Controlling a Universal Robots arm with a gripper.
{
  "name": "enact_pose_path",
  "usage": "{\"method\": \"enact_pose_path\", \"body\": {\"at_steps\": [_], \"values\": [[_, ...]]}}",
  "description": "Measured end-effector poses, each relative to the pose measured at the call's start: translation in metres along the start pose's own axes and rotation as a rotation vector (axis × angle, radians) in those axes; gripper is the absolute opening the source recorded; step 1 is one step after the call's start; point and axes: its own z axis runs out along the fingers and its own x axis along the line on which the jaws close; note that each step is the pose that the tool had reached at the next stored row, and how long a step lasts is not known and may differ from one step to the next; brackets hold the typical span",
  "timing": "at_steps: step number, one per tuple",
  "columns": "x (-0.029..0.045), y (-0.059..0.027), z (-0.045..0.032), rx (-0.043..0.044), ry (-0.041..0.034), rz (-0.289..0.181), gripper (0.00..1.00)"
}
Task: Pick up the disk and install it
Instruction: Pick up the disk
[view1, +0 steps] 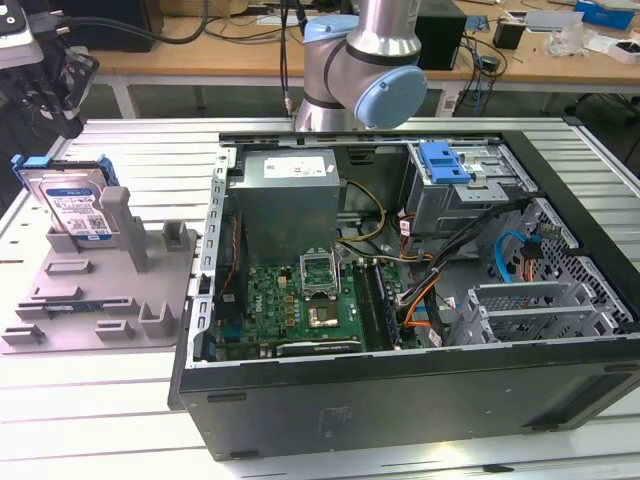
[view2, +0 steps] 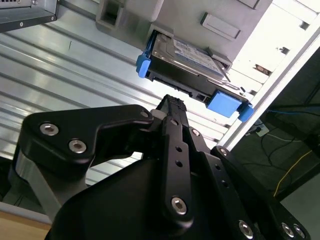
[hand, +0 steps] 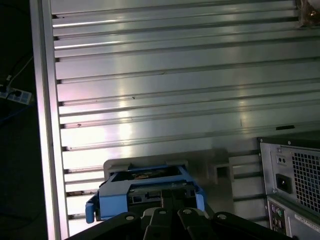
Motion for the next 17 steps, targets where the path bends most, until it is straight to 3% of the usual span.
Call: {"method": "enact_pose_path", "body": {"at_steps": [6, 9, 17], "values": [[0.0001, 0.0000, 0.0000, 0.0003, 0.0009, 0.000, 0.11], [0.0037, -0.0005, -0.0001, 0.0002, 0.0034, -0.011, 0.11], [0.0059, -0.0008, -0.0002, -0.0013, 0.0116, -0.104, 0.11]]}}
